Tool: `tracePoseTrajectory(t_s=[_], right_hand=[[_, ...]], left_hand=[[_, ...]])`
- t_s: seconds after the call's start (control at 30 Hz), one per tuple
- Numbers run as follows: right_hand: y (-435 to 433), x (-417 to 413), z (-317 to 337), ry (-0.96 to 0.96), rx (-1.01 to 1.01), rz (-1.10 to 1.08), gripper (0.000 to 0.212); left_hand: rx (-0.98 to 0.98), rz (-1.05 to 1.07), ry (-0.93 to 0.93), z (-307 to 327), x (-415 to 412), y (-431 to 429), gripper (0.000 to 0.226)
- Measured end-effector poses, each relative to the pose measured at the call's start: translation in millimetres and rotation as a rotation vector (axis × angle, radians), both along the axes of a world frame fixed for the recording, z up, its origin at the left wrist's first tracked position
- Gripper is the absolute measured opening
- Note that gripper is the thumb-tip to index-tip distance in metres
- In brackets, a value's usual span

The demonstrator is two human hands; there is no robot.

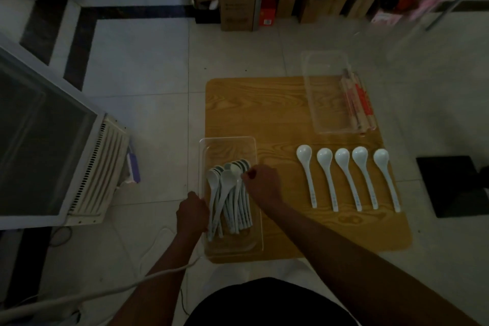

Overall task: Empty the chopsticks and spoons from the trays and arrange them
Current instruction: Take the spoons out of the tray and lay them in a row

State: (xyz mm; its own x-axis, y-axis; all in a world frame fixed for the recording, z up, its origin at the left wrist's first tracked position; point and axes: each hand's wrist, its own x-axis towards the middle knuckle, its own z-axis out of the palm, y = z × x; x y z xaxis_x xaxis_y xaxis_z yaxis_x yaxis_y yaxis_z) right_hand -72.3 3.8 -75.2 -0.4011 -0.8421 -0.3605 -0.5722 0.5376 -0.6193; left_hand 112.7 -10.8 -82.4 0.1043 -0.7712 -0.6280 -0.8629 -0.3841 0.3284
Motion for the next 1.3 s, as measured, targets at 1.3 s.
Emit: tracePoseTrajectory(t_s=[1.3], right_hand=[[30, -98, -33, -0.185, 0.248, -0.426, 0.017]], left_hand=[[0.015, -0.009, 0.040, -5, 8, -3, 0.017]])
